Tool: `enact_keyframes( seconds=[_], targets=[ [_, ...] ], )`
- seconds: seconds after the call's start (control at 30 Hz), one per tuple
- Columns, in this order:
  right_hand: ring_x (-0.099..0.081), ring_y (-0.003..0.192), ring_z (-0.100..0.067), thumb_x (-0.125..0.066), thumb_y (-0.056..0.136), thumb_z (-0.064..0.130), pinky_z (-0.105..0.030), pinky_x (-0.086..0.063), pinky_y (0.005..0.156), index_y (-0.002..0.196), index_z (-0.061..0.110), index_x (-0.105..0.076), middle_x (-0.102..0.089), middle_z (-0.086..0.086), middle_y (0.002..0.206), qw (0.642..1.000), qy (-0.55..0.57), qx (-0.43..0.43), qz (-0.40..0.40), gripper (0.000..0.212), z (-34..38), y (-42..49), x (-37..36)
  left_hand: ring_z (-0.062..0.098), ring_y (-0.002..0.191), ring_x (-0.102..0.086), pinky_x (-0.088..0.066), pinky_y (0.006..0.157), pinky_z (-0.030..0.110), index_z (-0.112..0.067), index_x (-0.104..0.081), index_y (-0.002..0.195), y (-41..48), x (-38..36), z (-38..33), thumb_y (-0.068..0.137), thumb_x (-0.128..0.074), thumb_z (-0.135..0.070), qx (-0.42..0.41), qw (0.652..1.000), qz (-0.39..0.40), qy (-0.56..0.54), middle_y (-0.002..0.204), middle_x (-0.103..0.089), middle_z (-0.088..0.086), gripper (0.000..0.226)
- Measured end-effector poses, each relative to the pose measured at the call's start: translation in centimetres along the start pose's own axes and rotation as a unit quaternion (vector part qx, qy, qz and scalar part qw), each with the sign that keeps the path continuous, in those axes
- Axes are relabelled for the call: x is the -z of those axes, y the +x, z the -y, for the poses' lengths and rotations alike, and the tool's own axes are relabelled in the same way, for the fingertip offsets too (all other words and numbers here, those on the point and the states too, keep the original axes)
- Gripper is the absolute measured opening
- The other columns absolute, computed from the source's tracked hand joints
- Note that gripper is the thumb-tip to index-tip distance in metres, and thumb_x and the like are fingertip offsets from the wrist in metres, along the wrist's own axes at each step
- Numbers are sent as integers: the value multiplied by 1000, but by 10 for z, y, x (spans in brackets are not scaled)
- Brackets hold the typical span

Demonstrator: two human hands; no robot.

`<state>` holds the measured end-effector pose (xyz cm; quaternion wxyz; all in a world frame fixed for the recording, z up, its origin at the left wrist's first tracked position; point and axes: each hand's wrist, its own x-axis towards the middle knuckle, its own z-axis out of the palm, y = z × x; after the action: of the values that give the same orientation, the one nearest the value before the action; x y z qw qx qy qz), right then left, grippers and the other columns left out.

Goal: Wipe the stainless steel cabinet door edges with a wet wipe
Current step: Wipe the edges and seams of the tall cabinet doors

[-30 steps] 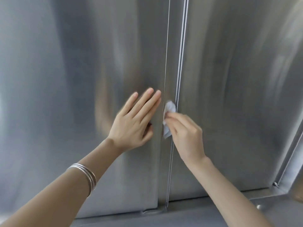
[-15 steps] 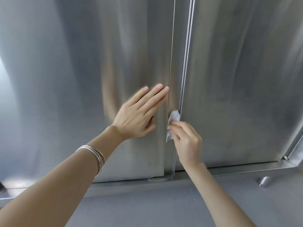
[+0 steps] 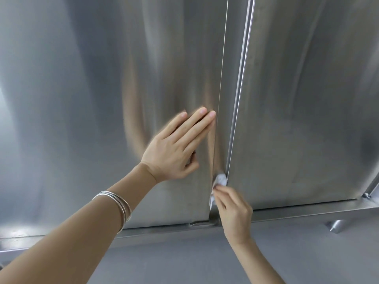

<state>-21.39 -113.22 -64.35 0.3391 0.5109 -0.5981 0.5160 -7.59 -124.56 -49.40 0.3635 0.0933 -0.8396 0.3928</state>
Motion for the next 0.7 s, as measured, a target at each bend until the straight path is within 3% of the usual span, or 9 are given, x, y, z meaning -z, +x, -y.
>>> enact_keyframes(
  seconds=[0.13, 0.27, 0.33, 0.47, 0.57, 0.63, 0.7],
  targets=[
    [-64, 59, -11, -81, 61, -10, -16, -47, 60, 69, 7, -75, -71, 2, 75, 998, -47, 21, 37, 20, -7, -14, 0, 21, 148, -18, -12, 122, 38, -3, -29, 150, 0, 3, 1, 75, -46, -21, -6, 1000, 8, -14, 159, -24, 7, 79],
    [-62, 72, -7, -70, 72, -3, -6, -43, 74, 75, 6, -75, -72, 1, 82, 1000, -17, -12, -3, 11, -3, -1, -3, 20, 144, -29, -21, 120, 39, -3, -42, 144, -10, -4, 1, 78, -48, -15, -161, 985, 31, -45, 154, -35, 6, 68],
    [-62, 66, -9, -71, 69, -4, -11, -45, 66, 70, 6, -74, -71, 1, 78, 999, -34, -24, 9, 10, -3, -16, -5, 19, 142, -33, -24, 118, 38, -5, -47, 142, -17, -6, -2, 77, -50, -15, -200, 977, 54, -59, 152, -40, 4, 66],
    [-58, 52, -16, -78, 54, -13, -22, -43, 43, 54, 9, -65, -65, 2, 65, 976, -52, -130, 165, 25, 5, -52, -5, 20, 142, -33, -25, 117, 39, -7, -50, 140, -22, -5, -11, 71, -53, -16, -180, 977, 92, -76, 150, -43, 3, 69],
    [-52, 57, -15, -67, 68, -7, -25, -38, 48, 53, 8, -61, -58, 7, 67, 936, -43, -229, 263, 23, 10, -43, 0, 22, 142, -32, -22, 117, 41, -7, -53, 137, -25, -1, -21, 70, -51, -19, -139, 979, 115, -91, 148, -46, 1, 69],
    [-37, 56, -8, -63, 71, -7, -14, -25, 48, 50, 13, -52, -43, 18, 62, 944, -30, -216, 248, 31, 13, -29, 19, 22, 142, -33, -21, 117, 43, -9, -55, 136, -24, 2, -30, 71, -47, -20, -114, 979, 122, -113, 146, -48, 0, 66],
    [-38, 59, -8, -65, 70, -7, -12, -27, 48, 51, 16, -49, -43, 21, 61, 956, -15, -194, 219, 33, 16, -11, 52, 22, 140, -38, -23, 115, 43, -10, -59, 132, -16, 5, -36, 73, -43, -20, -112, 977, 112, -141, 143, -52, 0, 62]
  ],
)
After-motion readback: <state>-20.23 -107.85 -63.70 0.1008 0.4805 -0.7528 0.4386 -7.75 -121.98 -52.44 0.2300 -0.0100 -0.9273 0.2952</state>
